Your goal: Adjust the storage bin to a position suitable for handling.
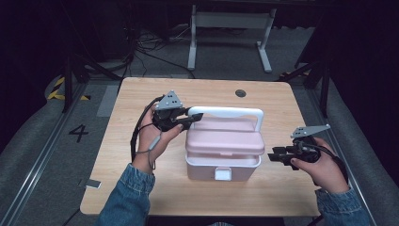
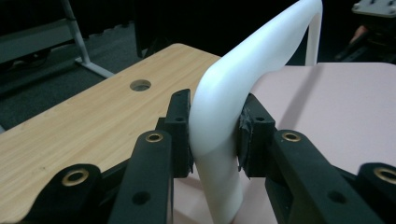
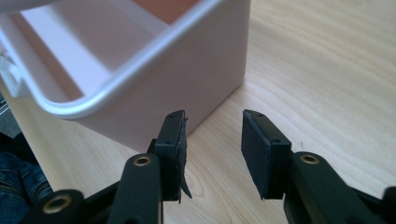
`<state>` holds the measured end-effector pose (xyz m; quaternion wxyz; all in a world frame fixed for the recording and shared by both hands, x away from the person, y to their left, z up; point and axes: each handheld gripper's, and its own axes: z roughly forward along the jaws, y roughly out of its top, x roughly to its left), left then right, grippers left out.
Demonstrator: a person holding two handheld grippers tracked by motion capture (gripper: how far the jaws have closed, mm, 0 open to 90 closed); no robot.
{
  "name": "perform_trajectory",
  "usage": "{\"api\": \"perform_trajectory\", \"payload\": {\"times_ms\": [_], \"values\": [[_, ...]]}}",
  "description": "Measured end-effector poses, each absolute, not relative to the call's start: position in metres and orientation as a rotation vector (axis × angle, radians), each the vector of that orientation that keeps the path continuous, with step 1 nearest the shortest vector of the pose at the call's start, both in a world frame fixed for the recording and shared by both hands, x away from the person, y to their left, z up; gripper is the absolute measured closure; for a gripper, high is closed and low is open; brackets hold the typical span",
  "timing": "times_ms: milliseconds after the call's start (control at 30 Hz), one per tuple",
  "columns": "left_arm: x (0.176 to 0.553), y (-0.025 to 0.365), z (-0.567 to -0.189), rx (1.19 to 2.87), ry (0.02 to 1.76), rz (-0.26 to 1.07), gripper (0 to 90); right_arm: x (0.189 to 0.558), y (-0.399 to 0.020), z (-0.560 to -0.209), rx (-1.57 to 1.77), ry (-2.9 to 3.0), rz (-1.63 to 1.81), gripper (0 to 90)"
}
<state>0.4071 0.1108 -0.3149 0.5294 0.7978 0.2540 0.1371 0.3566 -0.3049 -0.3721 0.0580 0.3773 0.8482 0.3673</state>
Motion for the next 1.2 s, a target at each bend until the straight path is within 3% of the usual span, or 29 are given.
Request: {"api": "perform_trajectory", "payload": {"times_ms": [967, 1200], "values": [[0.442, 0.103, -0.294, 1.921, 0.699, 0.419, 64.7, 0.348, -0.276, -0.329, 0.882, 2.399, 1.412, 76.2], [0.44, 0.103, -0.295, 1.926, 0.691, 0.415, 64.9, 0.355, -0.267, -0.323, 0.858, 2.351, 1.49, 85.0]]}}
